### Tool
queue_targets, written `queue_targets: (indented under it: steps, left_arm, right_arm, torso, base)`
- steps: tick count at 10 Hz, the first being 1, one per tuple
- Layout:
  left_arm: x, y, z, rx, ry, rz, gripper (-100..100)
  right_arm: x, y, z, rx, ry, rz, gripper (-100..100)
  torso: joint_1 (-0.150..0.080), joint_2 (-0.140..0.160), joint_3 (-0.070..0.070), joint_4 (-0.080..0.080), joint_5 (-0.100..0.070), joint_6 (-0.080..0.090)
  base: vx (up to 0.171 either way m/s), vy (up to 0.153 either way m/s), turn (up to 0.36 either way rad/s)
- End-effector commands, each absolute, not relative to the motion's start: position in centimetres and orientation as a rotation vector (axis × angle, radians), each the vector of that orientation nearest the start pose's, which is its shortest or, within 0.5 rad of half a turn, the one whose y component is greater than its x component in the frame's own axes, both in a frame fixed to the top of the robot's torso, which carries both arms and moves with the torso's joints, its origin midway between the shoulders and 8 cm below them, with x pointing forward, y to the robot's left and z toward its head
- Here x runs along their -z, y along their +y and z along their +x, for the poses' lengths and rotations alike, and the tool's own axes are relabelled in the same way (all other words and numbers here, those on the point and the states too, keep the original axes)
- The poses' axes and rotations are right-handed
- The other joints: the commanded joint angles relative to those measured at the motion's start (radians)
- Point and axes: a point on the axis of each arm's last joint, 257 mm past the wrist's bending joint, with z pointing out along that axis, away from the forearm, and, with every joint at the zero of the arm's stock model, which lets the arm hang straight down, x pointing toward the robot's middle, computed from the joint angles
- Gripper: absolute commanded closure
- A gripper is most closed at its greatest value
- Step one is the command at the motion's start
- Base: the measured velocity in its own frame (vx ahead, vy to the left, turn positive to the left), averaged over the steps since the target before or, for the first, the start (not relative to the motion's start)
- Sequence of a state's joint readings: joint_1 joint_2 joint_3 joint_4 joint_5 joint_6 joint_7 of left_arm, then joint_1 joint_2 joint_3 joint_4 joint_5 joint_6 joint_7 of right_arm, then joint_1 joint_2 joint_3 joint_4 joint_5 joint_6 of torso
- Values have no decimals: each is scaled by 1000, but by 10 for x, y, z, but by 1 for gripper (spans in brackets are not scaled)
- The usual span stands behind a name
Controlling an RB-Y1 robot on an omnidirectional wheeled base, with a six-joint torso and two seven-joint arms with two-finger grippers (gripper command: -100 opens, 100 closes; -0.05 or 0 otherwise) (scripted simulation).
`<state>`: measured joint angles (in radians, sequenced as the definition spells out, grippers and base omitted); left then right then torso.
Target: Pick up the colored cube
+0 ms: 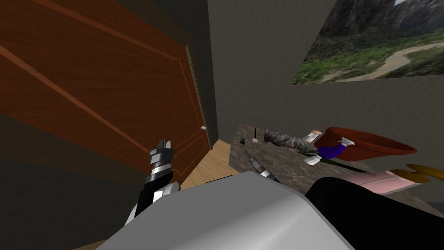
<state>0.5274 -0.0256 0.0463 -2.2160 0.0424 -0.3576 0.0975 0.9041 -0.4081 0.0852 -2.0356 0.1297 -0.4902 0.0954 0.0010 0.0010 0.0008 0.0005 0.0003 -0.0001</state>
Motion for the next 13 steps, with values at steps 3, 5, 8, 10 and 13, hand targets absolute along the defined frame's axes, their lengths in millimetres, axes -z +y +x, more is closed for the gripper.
queue_targets:
  steps: [3,5,8,10,13]
  left_arm:
    - [43,314,367,1300,675,-931,0]
    - [43,314,367,1300,675,-931,0]
    - [43,314,367,1300,675,-931,0]
    - [43,314,367,1300,675,-931,0]
    - [43,314,367,1300,675,-931,0]
  right_arm:
    - [293,-300,225,-842,1700,693,-100]
    - [315,-311,201,-797,1790,682,-100]
    - [336,-325,174,-747,1907,641,-100]
    - [353,-339,146,-698,2007,612,-100]
    - [380,-368,91,-604,2184,560,-100]
  torso:
    - [0,0,0,0,0,0]
    - [0,-1,-1,0,0,0]
    - [0,-2,-1,0,0,0]
    - [0,-3,-1,-1,0,0]
    - [0,-3,-2,-1,0,0]
  base:
    - [-2,23,74]
    - [7,23,85]
    - [16,21,63]
    - [23,23,86]
    - [27,21,88]
